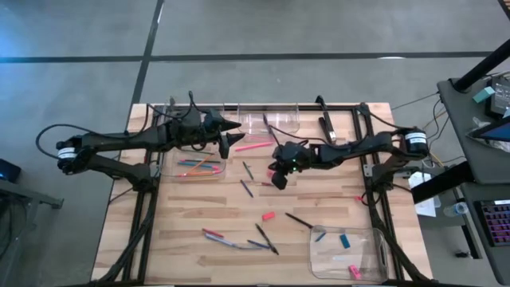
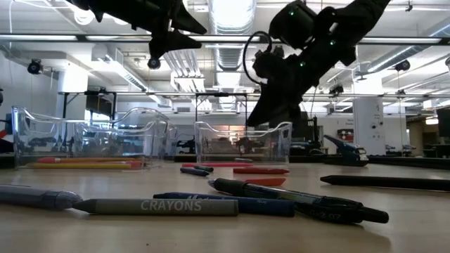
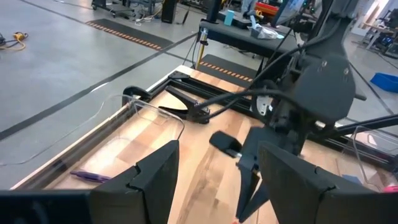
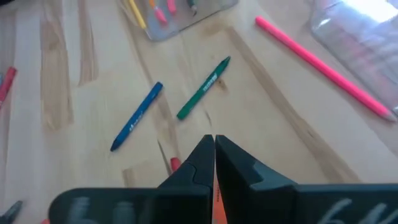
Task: Sort crayons/erasers/pens/pencils in bins
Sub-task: Put the orange eraser into the bottom right transparent bin
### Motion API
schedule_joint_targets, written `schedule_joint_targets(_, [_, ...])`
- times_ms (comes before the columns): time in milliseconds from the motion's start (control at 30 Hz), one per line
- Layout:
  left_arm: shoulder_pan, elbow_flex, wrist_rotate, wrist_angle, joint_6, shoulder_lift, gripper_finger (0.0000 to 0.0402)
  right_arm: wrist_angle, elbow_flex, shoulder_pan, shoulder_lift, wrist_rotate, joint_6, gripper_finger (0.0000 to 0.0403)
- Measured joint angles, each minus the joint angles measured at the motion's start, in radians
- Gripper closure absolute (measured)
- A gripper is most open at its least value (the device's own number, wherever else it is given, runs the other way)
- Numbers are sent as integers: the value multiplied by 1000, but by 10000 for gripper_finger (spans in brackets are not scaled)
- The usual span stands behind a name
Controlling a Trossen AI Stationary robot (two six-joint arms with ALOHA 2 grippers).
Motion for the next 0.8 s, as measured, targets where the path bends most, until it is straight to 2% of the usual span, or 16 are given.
schedule_joint_targets(233, [0,0,0,4,0,0,198,-71,0,-7,5,20,-8,384])
schedule_joint_targets(333, [0,0,0,4,0,0,198,-83,0,-7,55,13,7,354])
schedule_joint_targets(600, [0,0,0,3,-24,0,198,-63,0,-10,150,3,70,241])
schedule_joint_targets(800, [0,0,0,0,-25,0,198,-55,2,-9,183,32,72,215])
